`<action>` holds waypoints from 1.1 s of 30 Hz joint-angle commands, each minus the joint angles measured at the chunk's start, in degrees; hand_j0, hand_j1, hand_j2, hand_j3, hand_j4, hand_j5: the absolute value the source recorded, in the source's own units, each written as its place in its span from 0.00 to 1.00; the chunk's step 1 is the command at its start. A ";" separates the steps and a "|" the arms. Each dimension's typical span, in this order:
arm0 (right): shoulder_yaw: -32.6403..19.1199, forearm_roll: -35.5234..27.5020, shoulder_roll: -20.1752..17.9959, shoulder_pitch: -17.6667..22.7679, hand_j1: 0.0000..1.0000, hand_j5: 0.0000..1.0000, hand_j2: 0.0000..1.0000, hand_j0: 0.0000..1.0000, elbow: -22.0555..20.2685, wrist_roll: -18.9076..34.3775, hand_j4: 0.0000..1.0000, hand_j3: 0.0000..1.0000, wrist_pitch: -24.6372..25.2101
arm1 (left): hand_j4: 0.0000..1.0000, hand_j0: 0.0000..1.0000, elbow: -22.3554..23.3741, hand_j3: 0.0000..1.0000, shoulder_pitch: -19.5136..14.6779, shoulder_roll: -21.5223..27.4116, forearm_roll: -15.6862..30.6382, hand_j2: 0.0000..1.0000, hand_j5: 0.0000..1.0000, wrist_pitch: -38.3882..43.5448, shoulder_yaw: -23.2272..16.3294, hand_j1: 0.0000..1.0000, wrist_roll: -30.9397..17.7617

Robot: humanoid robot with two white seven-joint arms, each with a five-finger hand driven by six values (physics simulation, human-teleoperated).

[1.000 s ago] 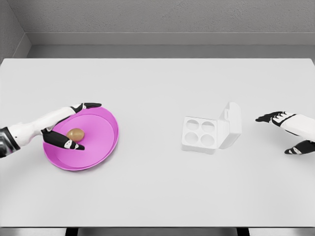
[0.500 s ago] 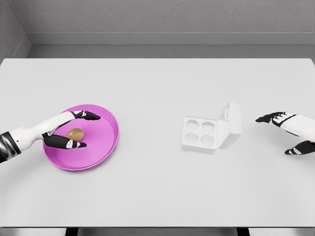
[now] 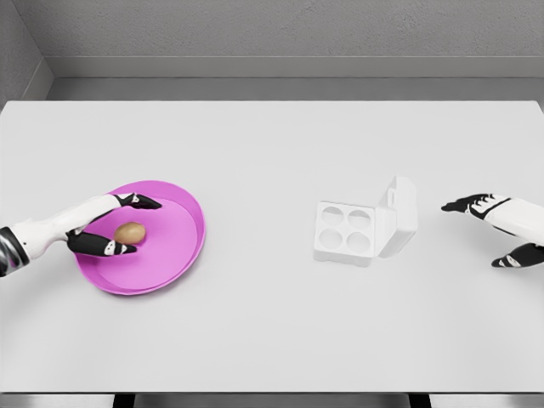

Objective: Pack egg into the box and close the box lid

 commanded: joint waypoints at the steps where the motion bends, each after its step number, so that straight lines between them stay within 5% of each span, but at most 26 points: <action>1: -0.01 -0.39 -0.09 0.09 1.00 1.00 1.00 1.00 -0.04 -0.03 1.00 1.00 0.11 | 0.79 0.79 0.85 0.79 0.00 0.09 -0.31 0.79 0.79 0.21 0.31 0.79 0.00; 16: -0.01 -0.39 -0.09 0.00 1.00 1.00 1.00 1.00 0.05 -0.03 1.00 1.00 0.11 | 0.78 0.78 -2.49 0.78 0.44 -0.53 -6.64 0.78 0.78 0.65 0.48 0.78 0.09; 33: -0.01 -0.39 -0.09 0.09 1.00 1.00 1.00 1.00 0.05 -0.03 1.00 1.00 0.11 | 0.73 0.73 -3.63 0.73 3.69 -2.28 -7.52 0.73 0.73 2.76 5.05 0.73 0.09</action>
